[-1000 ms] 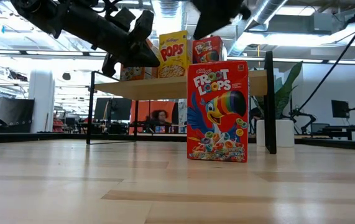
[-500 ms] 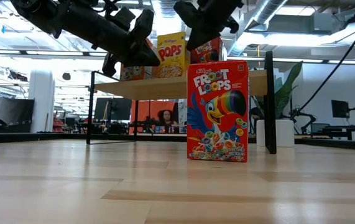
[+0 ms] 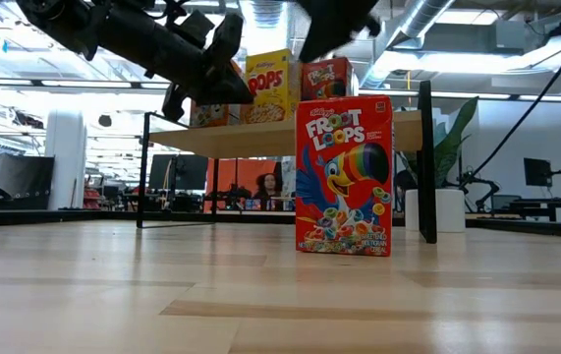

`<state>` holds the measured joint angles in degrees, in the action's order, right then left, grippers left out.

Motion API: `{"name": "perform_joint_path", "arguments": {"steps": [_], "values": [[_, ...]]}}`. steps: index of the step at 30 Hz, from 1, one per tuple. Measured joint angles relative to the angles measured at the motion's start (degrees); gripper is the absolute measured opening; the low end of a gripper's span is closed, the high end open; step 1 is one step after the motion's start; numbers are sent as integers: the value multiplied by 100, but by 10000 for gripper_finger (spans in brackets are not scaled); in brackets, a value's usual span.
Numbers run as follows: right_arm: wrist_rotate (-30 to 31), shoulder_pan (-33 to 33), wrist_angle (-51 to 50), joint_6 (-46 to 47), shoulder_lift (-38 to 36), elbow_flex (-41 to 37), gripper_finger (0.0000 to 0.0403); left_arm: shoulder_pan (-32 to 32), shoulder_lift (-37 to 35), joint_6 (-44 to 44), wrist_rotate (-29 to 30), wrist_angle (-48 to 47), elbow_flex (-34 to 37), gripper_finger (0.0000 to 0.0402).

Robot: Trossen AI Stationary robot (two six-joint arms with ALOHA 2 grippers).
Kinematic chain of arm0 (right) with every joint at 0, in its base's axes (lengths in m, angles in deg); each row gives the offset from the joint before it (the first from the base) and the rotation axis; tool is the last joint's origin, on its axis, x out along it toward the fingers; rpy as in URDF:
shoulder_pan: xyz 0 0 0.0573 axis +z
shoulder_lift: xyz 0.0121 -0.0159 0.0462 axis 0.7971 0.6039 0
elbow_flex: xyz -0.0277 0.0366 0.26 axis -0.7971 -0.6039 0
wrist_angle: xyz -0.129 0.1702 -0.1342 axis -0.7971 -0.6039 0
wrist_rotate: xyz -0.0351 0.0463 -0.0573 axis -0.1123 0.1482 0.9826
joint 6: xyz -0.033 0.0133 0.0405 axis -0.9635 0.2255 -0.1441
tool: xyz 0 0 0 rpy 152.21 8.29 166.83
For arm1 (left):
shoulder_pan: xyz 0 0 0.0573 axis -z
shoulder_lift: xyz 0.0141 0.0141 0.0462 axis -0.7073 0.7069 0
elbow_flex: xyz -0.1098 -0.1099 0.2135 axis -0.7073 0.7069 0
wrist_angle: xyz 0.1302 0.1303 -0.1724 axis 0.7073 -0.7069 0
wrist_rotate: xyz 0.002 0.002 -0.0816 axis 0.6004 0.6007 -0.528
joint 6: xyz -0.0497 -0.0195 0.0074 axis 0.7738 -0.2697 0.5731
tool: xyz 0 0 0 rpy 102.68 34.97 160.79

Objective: Stack cereal on shelf
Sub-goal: Put the yellow cereal box aligned with the other orange cereal box on the shelf, then put the red cereal box aligned with the other red cereal box on the shelf

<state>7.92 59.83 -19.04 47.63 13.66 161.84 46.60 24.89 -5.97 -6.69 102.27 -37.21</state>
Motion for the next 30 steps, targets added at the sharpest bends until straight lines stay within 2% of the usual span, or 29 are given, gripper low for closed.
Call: {"name": "perform_joint_path", "arguments": {"steps": [4,9,12,16,19,25,30], "values": [[368,204,-215,-42,-357,15,22,53,-36,-105,33,35,0,0],[376,225,-160,-117,-534,13,14,46,-48,-103,39,155,0,0],[243,163,-27,-249,-534,13,6,48,-48,-86,26,197,0,0],[-218,113,385,-309,-409,16,18,48,-48,-130,-54,300,0,0],[-229,130,455,-314,-356,23,20,49,-48,-127,-61,322,0,0],[-455,509,167,-365,-452,9,16,199,-175,-147,-780,329,2,0],[-1353,1076,-793,390,-899,149,63,469,-772,-195,-1380,-264,0,3]]}}
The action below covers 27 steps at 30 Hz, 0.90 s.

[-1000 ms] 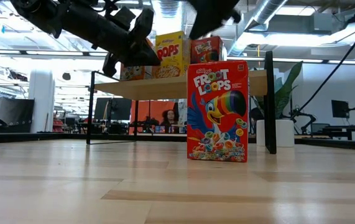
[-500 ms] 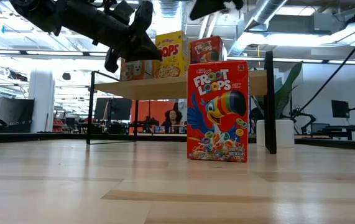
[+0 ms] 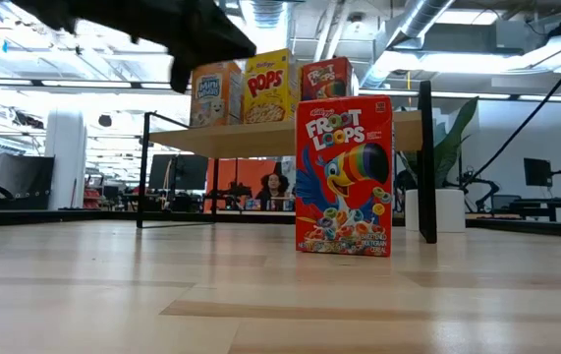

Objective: Stack cereal on shelf
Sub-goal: Put the red cereal box aligned with the other red cereal box on the shelf

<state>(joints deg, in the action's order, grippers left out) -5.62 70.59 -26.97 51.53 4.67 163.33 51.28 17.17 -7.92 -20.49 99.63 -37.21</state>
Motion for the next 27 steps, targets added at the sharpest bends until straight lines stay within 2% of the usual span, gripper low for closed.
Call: {"name": "perform_joint_path", "arguments": {"steps": [5,10,13,16,20,27], "values": [[-936,590,-749,691,-142,87,161,408,-816,-58,-261,-832,2,44],[-968,1056,-795,866,235,85,279,885,-1265,-103,-440,-1091,0,132],[-959,1097,-817,1101,618,85,324,1101,-1344,-48,-418,-1342,0,187],[-956,1047,-838,1249,1009,85,347,1225,-1338,170,-274,-1577,0,234],[-965,908,-908,1313,1372,83,353,1254,-1294,651,-177,-1980,0,273],[-1343,655,-1017,1354,1609,74,341,1254,-1289,907,-275,-2294,2,292]]}}
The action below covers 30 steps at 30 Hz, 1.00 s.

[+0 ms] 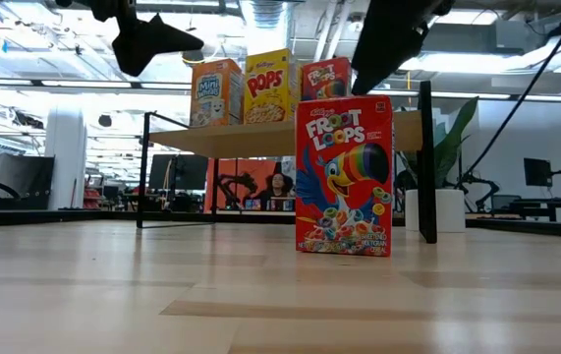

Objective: Stack cereal on shelf
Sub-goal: Put the red cereal box aligned with the other red cereal box on the shelf

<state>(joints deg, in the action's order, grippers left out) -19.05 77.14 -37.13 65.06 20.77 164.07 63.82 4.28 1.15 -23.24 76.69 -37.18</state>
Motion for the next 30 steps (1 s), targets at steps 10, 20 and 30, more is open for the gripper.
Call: {"name": "perform_joint_path", "arguments": {"steps": [10,20,30], "values": [[-172,-238,-114,21,-15,-13,338,32,0,246,-4,-178,0,293],[-179,-233,-162,152,-13,-22,337,83,0,256,-1,-208,0,293],[-325,-206,-143,271,265,-29,333,83,0,289,-110,-198,0,293]]}}
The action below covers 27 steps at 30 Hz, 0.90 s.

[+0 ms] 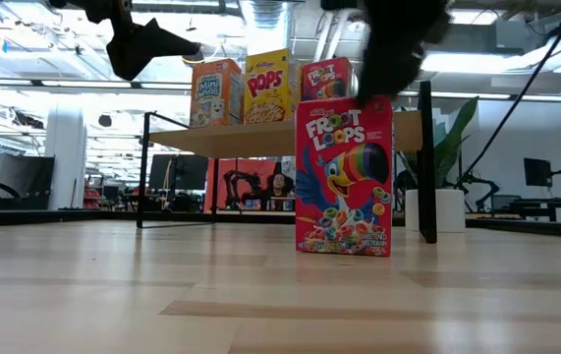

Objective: Stack cereal on shelf
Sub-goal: Put the red cereal box aligned with the other red cereal box on the shelf

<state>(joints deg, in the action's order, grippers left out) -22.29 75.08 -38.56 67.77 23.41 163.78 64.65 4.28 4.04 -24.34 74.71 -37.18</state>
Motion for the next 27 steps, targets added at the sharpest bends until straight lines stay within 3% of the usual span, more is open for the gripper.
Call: {"name": "perform_joint_path", "arguments": {"steps": [8,27], "values": [[-29,-31,-59,3,-3,1,322,0,0,30,0,5,0,293],[-47,-25,-155,29,-7,7,253,0,0,93,3,-37,0,293]]}}
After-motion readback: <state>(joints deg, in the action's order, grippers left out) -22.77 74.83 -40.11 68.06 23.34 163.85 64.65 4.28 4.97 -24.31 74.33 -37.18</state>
